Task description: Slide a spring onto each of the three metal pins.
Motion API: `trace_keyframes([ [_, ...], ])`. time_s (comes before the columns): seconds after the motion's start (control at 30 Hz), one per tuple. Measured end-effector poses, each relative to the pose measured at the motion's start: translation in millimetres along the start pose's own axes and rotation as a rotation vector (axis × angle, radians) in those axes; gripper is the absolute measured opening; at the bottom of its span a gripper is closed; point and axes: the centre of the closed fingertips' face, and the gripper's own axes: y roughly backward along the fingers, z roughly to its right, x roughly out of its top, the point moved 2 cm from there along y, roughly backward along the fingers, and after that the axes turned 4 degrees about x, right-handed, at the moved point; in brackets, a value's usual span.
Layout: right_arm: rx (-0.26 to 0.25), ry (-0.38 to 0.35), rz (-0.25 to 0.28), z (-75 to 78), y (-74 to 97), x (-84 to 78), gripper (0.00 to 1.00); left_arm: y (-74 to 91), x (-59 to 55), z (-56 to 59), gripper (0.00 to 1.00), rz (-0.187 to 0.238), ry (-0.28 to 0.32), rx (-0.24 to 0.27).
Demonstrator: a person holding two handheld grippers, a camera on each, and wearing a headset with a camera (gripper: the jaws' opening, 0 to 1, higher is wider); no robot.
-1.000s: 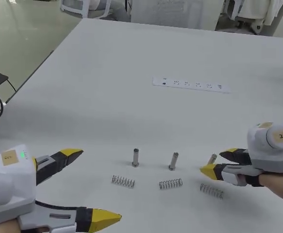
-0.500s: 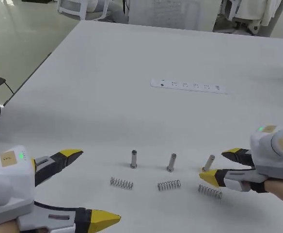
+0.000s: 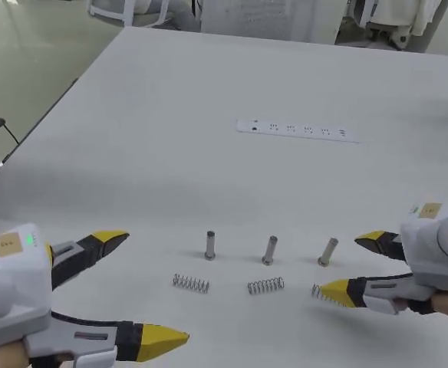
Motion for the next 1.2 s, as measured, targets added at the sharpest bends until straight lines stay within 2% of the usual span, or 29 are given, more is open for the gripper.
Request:
trace_keyframes([
  [0.13,0.031,0.052,-0.031,-7.3,1.1,-2.7,0.59,-0.1,-0.4,0.6,0.98,-0.001,-0.002,-0.001],
  [0.23,0.029,0.099,-0.061,-10.3,1.0,-5.7,0.58,-0.2,-0.7,0.7,0.98,0.0,-0.001,-0.001],
  [0.67,0.097,0.12,-0.117,-21.7,-1.7,-13.6,0.41,0.2,-0.7,0.3,0.98,0.004,-0.001,-0.004],
  [0.9,0.135,0.128,-0.177,-24.7,-8.2,-22.8,0.3,0.8,-1.2,-1.2,0.98,0.004,0.001,0.002],
  [1.2,0.17,0.129,-0.23,-22.8,-15.3,-30.8,0.21,3.2,-9.0,-1.4,0.98,-0.016,0.001,0.008],
])
